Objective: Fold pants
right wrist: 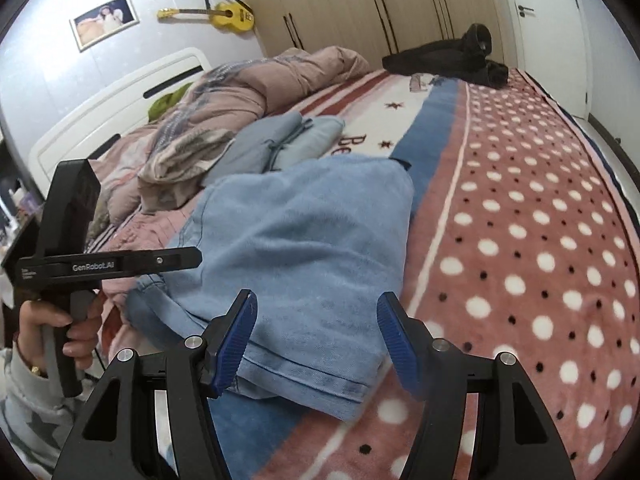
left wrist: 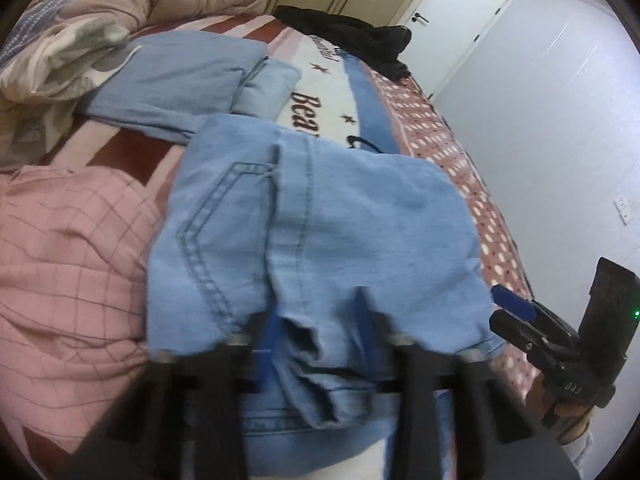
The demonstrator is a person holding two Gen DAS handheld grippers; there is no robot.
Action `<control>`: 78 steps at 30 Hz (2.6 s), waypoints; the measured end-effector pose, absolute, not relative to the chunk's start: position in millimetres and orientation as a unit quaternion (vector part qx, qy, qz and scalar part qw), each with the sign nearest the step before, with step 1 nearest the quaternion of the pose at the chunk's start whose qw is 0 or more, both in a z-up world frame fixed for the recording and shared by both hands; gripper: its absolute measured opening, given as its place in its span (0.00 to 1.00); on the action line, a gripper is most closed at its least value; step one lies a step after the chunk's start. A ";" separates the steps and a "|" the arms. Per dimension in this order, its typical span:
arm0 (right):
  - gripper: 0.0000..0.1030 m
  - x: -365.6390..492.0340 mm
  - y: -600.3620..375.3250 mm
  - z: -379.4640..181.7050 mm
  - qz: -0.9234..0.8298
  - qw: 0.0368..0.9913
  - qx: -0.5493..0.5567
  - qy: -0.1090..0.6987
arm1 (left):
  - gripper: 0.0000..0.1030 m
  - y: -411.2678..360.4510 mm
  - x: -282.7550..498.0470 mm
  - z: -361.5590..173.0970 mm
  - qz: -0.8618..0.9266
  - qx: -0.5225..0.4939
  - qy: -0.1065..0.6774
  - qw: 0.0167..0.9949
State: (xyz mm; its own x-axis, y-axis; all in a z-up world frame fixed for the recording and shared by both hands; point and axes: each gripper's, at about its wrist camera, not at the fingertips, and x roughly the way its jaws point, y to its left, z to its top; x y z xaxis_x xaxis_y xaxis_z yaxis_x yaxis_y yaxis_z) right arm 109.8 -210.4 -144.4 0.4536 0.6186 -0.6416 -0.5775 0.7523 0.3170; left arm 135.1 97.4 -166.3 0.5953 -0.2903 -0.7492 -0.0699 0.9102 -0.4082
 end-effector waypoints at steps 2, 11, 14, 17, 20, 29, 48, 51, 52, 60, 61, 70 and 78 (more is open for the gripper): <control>0.57 110.9 -206.1 -148.4 0.349 0.851 0.023 0.392 | 0.11 100.9 129.0 -165.9 -0.075 -0.205 0.438 0.872; 0.58 117.2 -197.3 -151.3 0.345 0.852 0.023 0.394 | 0.16 105.8 116.9 -159.5 -0.091 -0.198 0.434 0.874; 0.58 116.2 -197.6 -151.0 0.343 0.852 0.017 0.396 | 0.41 108.8 117.4 -167.7 -0.087 -0.208 0.444 0.867; 0.58 115.2 -199.8 -152.4 0.342 0.851 0.017 0.398 | 0.53 111.6 117.6 -174.1 -0.104 -0.248 0.443 0.855; 0.58 115.5 -202.3 -152.7 0.341 0.850 0.024 0.401 | 0.46 103.7 122.3 -179.1 -0.120 -0.252 0.453 0.847; 0.58 109.3 -198.8 -148.0 0.351 0.849 0.014 0.394 | 0.09 89.7 123.3 -159.0 -0.162 -0.269 0.413 0.855; 0.83 51.5 -123.7 -119.5 0.380 0.882 -0.124 0.249 | 0.08 69.3 119.9 -68.9 -0.222 -0.229 0.349 0.881; 0.82 57.5 -111.6 -109.4 0.348 0.907 -0.112 0.210 | 0.08 65.7 119.9 -64.2 -0.215 -0.209 0.355 0.886; 0.79 59.5 -113.1 -106.5 0.346 0.911 -0.096 0.204 | 0.09 66.7 120.6 -65.5 -0.213 -0.207 0.359 0.885; 0.04 82.7 -128.4 -106.1 0.355 0.894 -0.060 0.266 | 0.50 107.9 92.7 -93.2 -0.181 -0.162 0.387 0.889; 0.04 83.1 -130.3 -106.7 0.358 0.892 -0.056 0.269 | 0.50 113.3 88.1 -100.3 -0.176 -0.153 0.399 0.887; 0.04 83.5 -119.3 -112.9 0.363 0.884 -0.073 0.285 | 0.50 105.2 55.4 -158.7 -0.161 -0.051 0.445 0.879; 0.04 86.7 -121.9 -115.9 0.368 0.878 -0.058 0.300 | 0.17 87.4 54.3 -169.5 -0.120 0.032 0.451 0.884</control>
State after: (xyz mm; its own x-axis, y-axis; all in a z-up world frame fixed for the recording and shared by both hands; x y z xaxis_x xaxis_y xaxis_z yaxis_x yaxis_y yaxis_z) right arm 86.7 -121.9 -115.9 0.5498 0.6112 -0.5694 -0.6805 0.7230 0.1191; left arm 54.3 87.4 -169.5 0.5648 -0.1830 -0.8047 0.2411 0.9692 -0.0512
